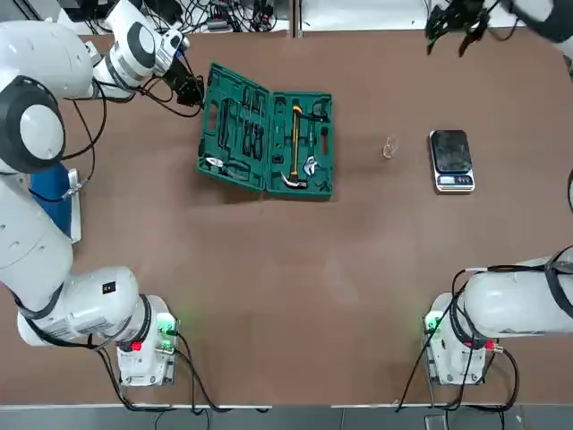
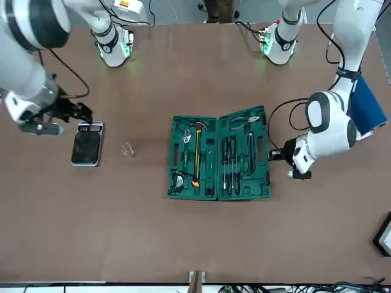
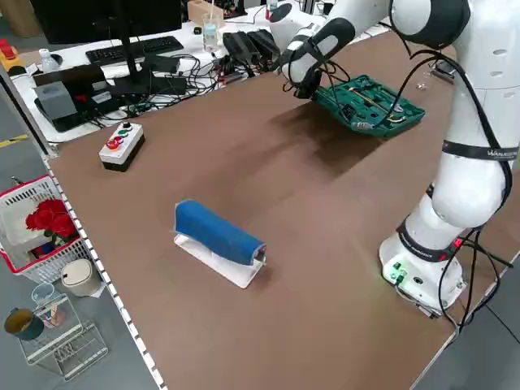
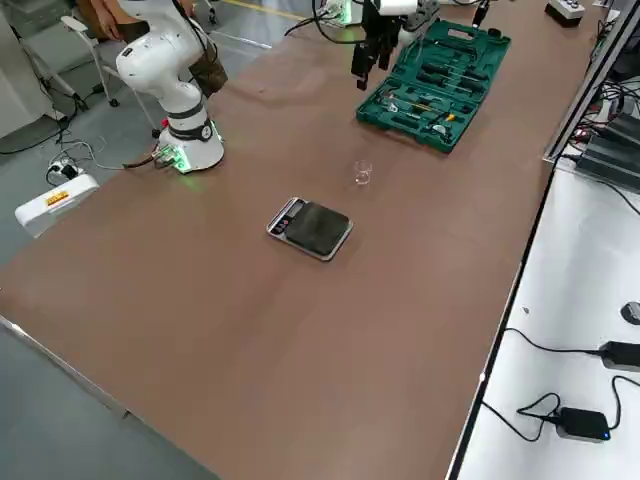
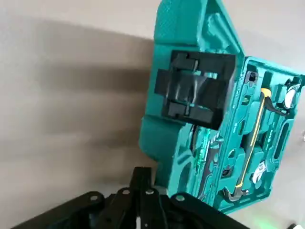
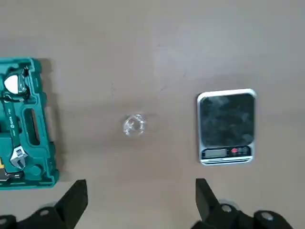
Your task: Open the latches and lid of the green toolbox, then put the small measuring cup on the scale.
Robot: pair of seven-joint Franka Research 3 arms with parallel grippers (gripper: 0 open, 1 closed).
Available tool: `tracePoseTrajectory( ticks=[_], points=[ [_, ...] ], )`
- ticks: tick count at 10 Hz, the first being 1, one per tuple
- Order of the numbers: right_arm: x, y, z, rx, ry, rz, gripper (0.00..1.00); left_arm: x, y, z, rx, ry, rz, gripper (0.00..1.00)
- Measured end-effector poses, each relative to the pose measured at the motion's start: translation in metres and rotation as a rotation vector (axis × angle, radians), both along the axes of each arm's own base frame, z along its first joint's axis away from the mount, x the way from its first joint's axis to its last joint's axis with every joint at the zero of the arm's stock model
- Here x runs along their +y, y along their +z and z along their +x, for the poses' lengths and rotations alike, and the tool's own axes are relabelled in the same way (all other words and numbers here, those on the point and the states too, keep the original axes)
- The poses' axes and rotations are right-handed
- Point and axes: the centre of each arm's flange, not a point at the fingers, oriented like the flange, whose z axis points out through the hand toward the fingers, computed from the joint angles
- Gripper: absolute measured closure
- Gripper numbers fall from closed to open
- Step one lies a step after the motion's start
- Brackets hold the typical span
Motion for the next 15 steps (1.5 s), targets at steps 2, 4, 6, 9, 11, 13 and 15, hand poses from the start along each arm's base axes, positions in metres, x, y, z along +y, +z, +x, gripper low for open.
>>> tracePoseTrajectory(
  ticks=[2,4,6,9,11,13,15],
  points=[
    [0.011,-0.044,-0.007,-0.008,0.009,0.0,0.0,0.002,-0.005,-0.001,0.009,0.002,0.003,0.99],
    [0.012,-0.083,-0.015,-0.012,0.011,-0.001,0.0,0.005,-0.015,-0.001,0.012,-0.008,0.02,0.99],
    [0.021,-0.113,-0.023,0.002,-0.003,-0.003,0.0,0.009,-0.028,0.0,0.013,-0.002,0.032,0.99],
    [0.041,-0.182,-0.028,0.0,-0.017,0.018,0.0,0.016,-0.05,0.003,-0.001,0.024,0.047,0.99],
    [0.051,-0.223,-0.023,0.003,-0.026,0.043,0.02,0.019,-0.067,0.004,-0.007,0.03,0.061,0.99],
    [0.053,-0.246,-0.018,-0.006,-0.04,0.061,0.06,0.02,-0.072,0.004,-0.006,0.032,0.064,0.99],
    [0.054,-0.256,-0.017,-0.007,-0.044,0.067,0.2,0.02,-0.072,0.004,-0.008,0.028,0.066,0.99]
  ],
)
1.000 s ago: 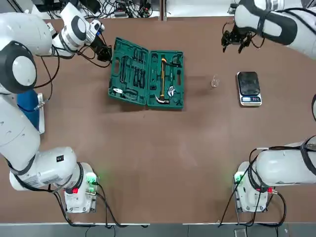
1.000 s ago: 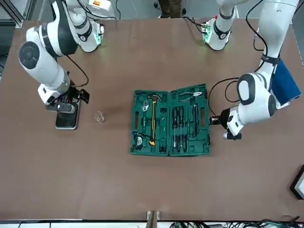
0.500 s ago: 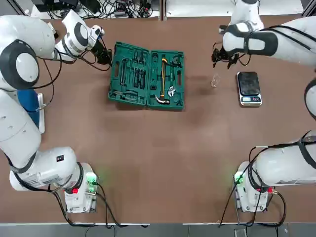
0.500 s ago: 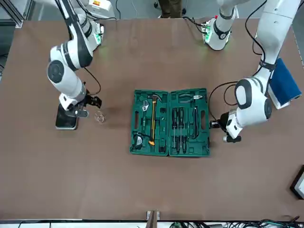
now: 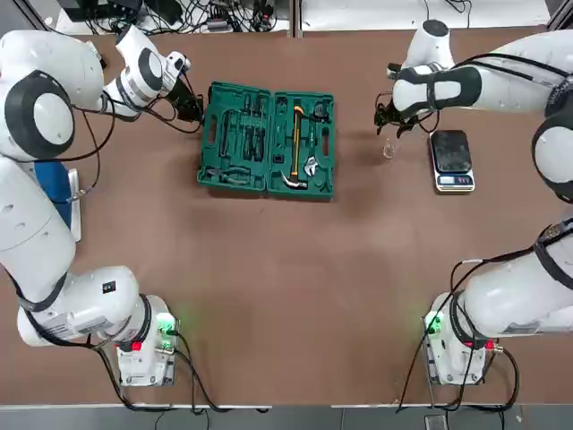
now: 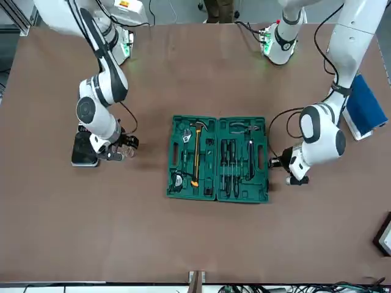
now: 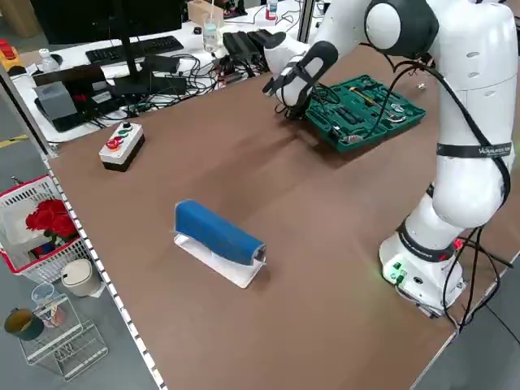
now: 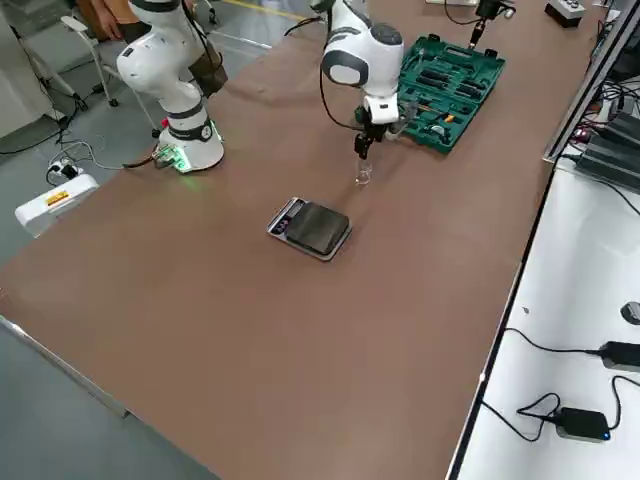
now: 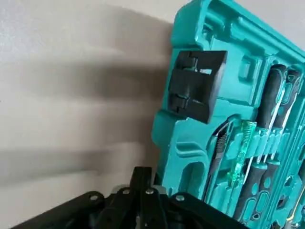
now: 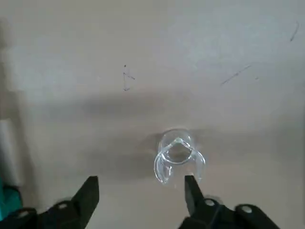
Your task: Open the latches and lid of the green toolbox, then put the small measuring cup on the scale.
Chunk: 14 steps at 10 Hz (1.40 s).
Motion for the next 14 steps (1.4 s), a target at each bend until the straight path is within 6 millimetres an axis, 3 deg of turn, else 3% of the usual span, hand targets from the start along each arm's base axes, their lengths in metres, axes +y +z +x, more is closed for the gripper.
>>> tracePoseTrajectory(
  ticks=[1,6,8,9,10,12,14],
  points=[
    [0.001,-0.004,0.001,-0.005,-0.002,0.004,0.25,0.0,0.0,0.0,-0.001,-0.003,0.002,0.99],
    [0.002,-0.027,0.001,0.007,-0.008,0.014,0.27,-0.003,-0.004,0.002,-0.025,-0.014,0.017,0.99],
    [0.001,-0.029,0.001,0.0,-0.012,0.017,0.31,0.015,-0.01,0.006,-0.038,-0.01,0.044,0.99],
    [0.0,-0.033,0.001,-0.003,-0.015,0.019,0.36,0.023,-0.004,0.01,-0.04,-0.006,0.045,0.99],
    [-0.001,-0.038,0.0,-0.001,-0.018,0.02,0.43,0.027,0.011,0.015,-0.049,-0.025,0.053,0.97],
    [-0.005,-0.041,0.001,0.001,-0.025,0.018,0.47,0.036,0.057,0.021,-0.089,-0.077,0.111,0.88],
    [-0.011,-0.041,0.003,-0.001,-0.032,0.013,0.5,0.064,0.108,0.022,-0.057,-0.088,0.125,0.58]
  ],
)
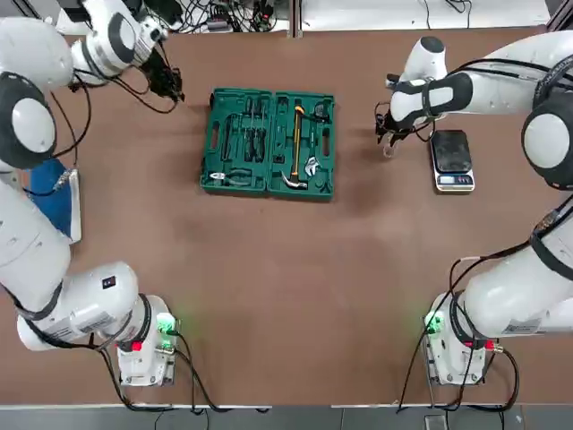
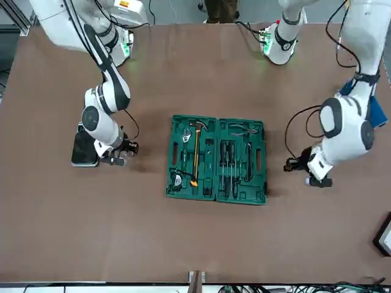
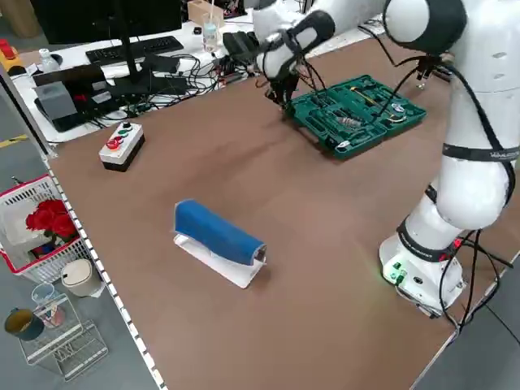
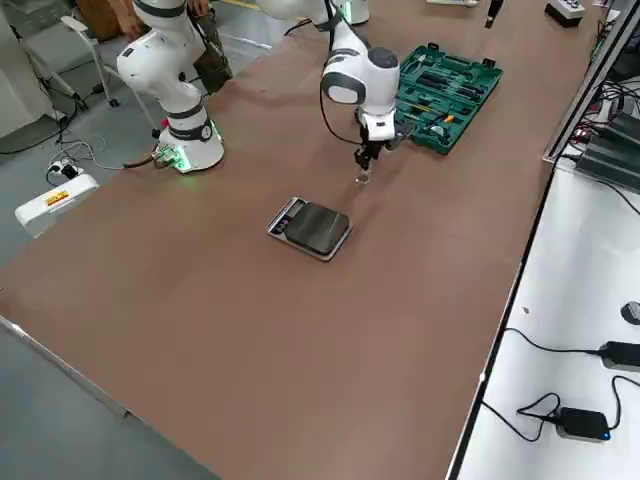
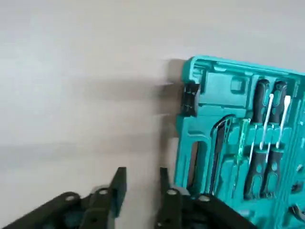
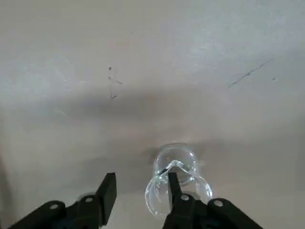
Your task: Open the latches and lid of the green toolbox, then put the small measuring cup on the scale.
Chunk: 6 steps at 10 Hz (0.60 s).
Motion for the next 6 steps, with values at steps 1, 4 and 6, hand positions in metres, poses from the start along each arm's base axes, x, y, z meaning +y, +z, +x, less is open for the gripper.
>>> tracePoseTrajectory(
  ticks=[1,4,6],
  points=[
    [-0.002,0.0,0.001,-0.001,-0.002,-0.002,0.54,0.006,0.027,0.001,0.026,0.02,0.023,0.44],
    [-0.003,-0.001,0.001,-0.001,-0.003,-0.003,0.74,-0.009,0.106,-0.006,0.015,0.14,0.218,0.01],
    [-0.003,-0.001,0.001,-0.003,-0.003,-0.003,0.81,-0.007,0.151,-0.014,0.028,0.169,0.245,0.0]
  ],
)
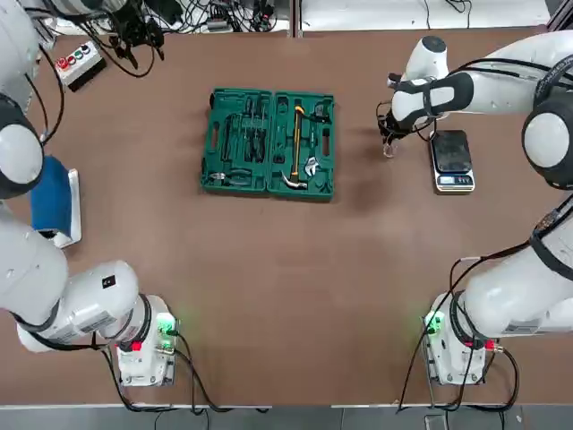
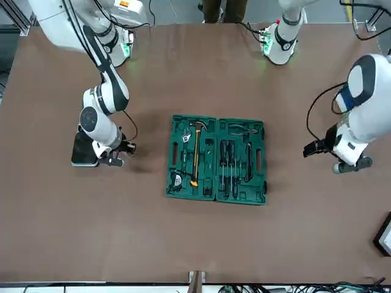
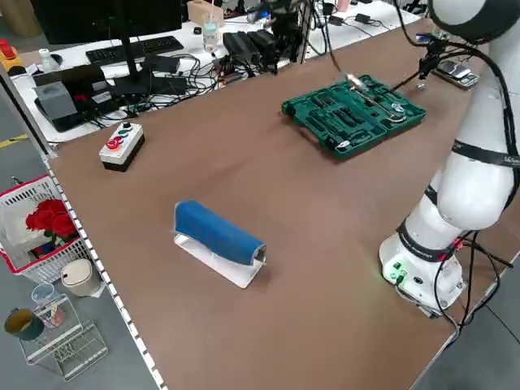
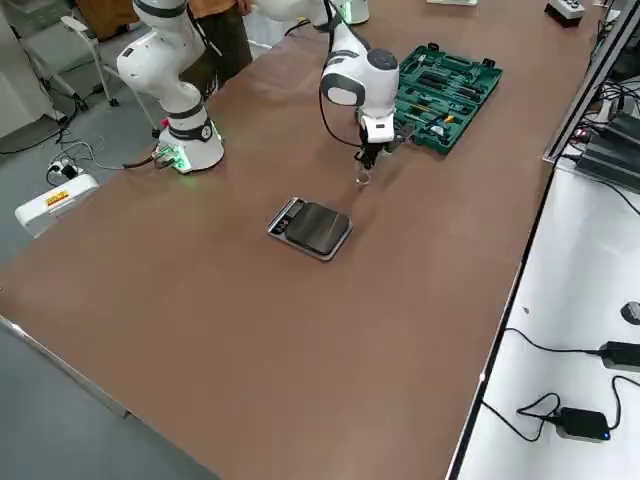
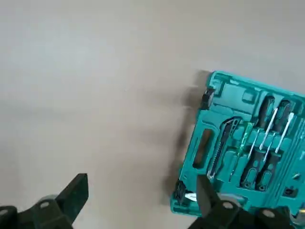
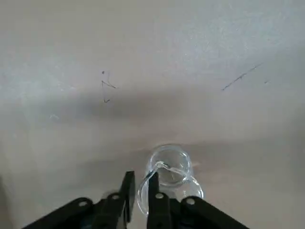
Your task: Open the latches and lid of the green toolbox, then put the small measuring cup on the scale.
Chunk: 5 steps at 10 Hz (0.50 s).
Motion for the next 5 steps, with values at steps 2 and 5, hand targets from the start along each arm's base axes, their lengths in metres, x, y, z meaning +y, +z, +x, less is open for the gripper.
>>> tracePoseTrajectory(
  ticks=[2,5],
  points=[
    [0.0,-0.001,0.0,-0.002,0.0,0.001,0.85,0.019,0.04,-0.009,0.022,0.028,0.023,0.0],
    [-0.003,0.002,0.001,-0.004,-0.004,-0.003,0.92,0.023,0.101,-0.024,0.01,0.024,0.055,0.0]
  ],
)
